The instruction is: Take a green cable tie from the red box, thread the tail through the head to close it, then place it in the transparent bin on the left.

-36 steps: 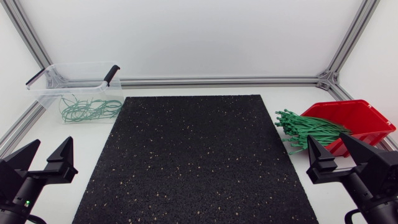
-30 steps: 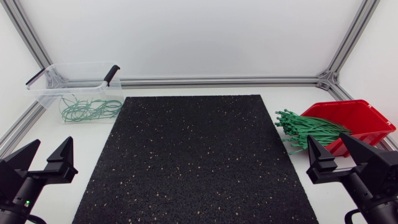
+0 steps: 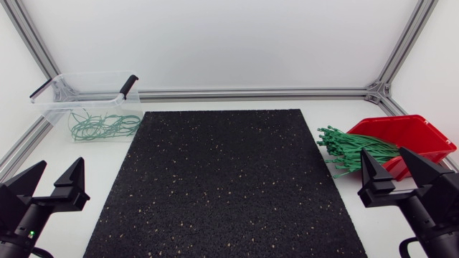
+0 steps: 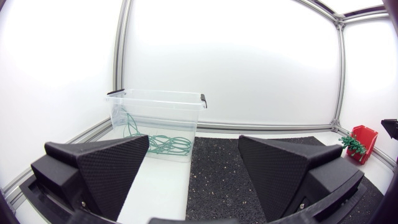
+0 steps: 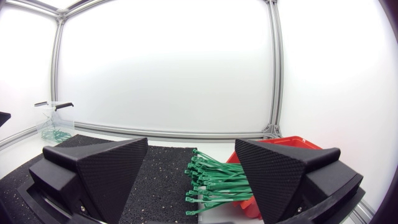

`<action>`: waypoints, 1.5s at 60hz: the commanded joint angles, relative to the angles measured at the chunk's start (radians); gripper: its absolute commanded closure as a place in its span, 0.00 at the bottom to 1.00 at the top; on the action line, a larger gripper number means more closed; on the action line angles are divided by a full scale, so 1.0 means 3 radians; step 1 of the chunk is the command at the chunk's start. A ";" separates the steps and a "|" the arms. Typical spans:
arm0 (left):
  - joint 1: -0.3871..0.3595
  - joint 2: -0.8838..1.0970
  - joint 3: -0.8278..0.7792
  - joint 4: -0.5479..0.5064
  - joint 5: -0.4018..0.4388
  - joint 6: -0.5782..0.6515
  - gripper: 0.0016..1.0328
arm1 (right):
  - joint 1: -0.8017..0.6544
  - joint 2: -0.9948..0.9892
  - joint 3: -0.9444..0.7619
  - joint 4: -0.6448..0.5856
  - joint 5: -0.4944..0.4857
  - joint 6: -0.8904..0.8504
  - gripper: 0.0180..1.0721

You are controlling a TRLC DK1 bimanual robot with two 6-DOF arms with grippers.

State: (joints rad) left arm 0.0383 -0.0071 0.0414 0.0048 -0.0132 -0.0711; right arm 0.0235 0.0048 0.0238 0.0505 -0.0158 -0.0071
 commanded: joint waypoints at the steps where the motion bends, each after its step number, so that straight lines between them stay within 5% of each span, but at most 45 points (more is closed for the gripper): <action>1: -0.0020 -0.0017 -0.0128 -0.0082 -0.0007 0.0017 0.03 | -0.0022 -0.0036 -0.0018 0.0082 0.0027 0.0034 0.03; 19: -0.0020 -0.0017 -0.0128 -0.0082 -0.0007 0.0017 0.03 | -0.0027 0.0107 0.0406 -0.0005 0.0022 0.0003 0.03; 41: -0.0020 -0.0017 -0.0128 -0.0082 -0.0007 0.0017 0.03 | -0.0242 0.1186 0.1316 -0.0230 -0.0085 -0.0002 0.04; 58: -0.0020 -0.0017 -0.0128 -0.0082 -0.0007 0.0017 0.03 | -0.0968 0.2295 0.2227 -0.1038 -0.0888 0.0182 0.04; 90: -0.0031 -0.0012 -0.0128 -0.0082 -0.0007 0.0017 0.03 | -0.1116 0.3620 0.3193 -0.2250 -0.1220 -0.0672 0.04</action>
State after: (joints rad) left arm 0.0364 -0.0071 0.0414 0.0048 -0.0132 -0.0711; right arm -0.3050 1.0431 0.9337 -0.5873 -0.3683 -0.1356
